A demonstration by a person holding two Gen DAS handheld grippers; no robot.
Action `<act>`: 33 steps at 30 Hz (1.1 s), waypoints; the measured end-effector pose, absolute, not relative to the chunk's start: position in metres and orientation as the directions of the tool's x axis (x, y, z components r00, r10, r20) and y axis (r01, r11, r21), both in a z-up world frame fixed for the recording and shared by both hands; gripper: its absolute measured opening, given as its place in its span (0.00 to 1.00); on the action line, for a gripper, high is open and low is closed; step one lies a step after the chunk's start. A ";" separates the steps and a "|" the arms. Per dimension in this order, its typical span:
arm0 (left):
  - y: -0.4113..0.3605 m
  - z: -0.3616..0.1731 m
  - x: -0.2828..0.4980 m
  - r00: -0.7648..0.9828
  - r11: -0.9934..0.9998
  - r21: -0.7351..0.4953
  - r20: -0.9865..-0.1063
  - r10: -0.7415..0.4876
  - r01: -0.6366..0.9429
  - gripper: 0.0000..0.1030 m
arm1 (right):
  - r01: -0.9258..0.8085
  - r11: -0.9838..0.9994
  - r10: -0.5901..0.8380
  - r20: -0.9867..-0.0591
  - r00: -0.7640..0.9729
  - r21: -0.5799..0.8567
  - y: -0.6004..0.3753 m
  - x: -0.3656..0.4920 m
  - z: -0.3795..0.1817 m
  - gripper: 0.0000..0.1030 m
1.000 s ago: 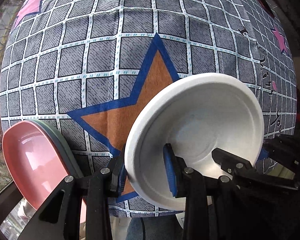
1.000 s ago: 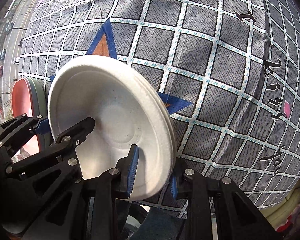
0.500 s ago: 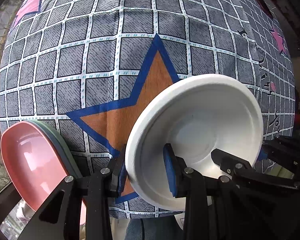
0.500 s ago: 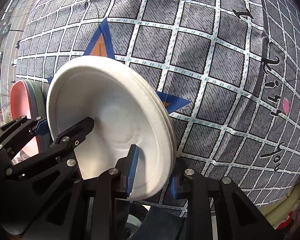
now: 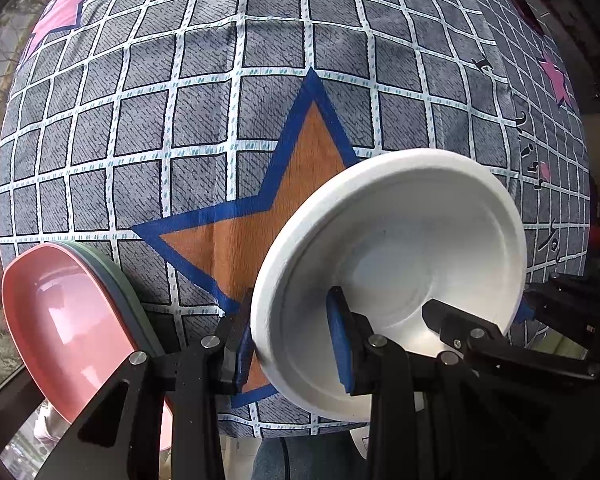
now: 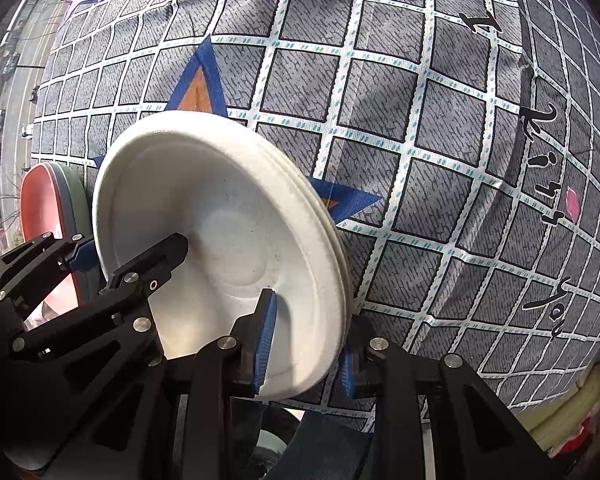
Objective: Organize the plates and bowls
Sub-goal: 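Lift and carry the nested bowls toward the pink plate stack, then lower the nested bowls onto the pink plate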
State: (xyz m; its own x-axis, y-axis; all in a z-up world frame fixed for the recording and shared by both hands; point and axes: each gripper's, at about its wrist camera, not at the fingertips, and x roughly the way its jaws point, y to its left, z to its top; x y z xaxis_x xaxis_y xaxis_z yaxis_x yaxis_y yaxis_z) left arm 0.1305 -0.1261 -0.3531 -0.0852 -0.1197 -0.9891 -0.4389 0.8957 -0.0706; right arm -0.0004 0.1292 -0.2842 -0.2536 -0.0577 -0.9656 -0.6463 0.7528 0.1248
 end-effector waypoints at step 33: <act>-0.126 -0.289 0.077 -0.011 0.879 -0.062 -0.997 -0.076 -0.472 0.34 | -0.651 0.745 -0.006 -0.974 -0.226 0.146 0.134 -0.036 -0.254 0.29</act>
State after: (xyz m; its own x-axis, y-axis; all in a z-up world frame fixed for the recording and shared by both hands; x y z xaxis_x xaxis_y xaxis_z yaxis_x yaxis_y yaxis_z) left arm 0.0770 -0.1265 -0.2892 -0.0112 -0.0764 -0.9970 -0.4720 0.8794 -0.0620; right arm -0.0365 0.1341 -0.2544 -0.2257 -0.0059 -0.9742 -0.6513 0.7446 0.1464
